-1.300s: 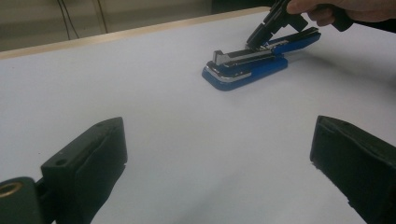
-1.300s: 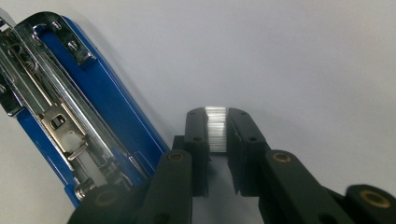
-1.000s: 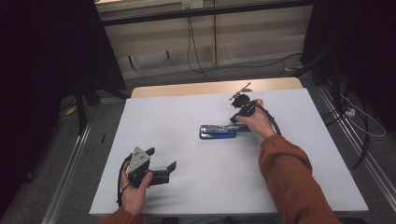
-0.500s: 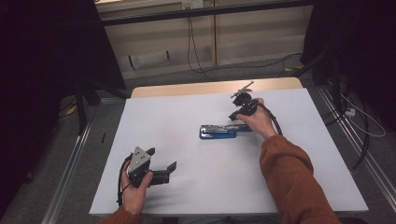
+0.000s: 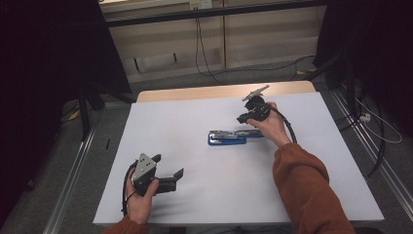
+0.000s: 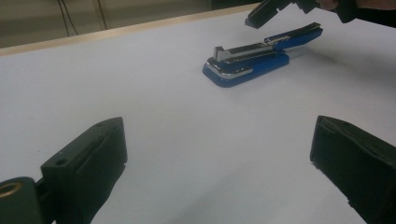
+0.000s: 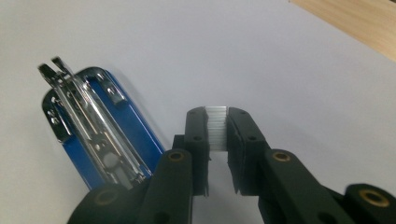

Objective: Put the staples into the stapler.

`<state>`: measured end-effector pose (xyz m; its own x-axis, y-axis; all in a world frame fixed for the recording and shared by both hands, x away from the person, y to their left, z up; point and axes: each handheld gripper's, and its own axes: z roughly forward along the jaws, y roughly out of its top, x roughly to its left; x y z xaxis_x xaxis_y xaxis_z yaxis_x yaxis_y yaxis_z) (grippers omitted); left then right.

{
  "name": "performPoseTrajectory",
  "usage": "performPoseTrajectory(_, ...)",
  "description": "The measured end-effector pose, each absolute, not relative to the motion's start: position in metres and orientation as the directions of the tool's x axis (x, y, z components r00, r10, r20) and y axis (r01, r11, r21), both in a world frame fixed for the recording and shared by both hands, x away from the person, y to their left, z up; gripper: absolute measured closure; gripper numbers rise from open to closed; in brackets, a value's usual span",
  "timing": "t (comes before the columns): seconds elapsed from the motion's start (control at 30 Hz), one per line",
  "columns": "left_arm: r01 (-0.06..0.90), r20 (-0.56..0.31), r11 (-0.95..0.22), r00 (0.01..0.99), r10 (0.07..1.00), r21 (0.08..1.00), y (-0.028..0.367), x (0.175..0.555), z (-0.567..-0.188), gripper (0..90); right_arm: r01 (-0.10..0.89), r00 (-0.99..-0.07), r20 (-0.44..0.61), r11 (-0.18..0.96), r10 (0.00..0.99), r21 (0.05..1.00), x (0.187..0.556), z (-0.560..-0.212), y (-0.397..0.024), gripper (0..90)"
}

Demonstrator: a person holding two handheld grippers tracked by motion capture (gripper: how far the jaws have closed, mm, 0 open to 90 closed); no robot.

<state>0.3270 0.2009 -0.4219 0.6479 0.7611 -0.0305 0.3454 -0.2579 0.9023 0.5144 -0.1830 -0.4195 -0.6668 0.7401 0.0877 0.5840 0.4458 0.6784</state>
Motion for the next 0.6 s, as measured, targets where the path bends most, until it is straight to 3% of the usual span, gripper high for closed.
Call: performPoseTrajectory(0.6, 0.351, -0.039, -0.256, 0.652, 0.757, 0.901, 0.202, 0.329, -0.422, 4.1, 0.511, -0.709, 0.102, 0.408, 0.698, 0.756, 0.501, -0.404, -0.188, 79.3)
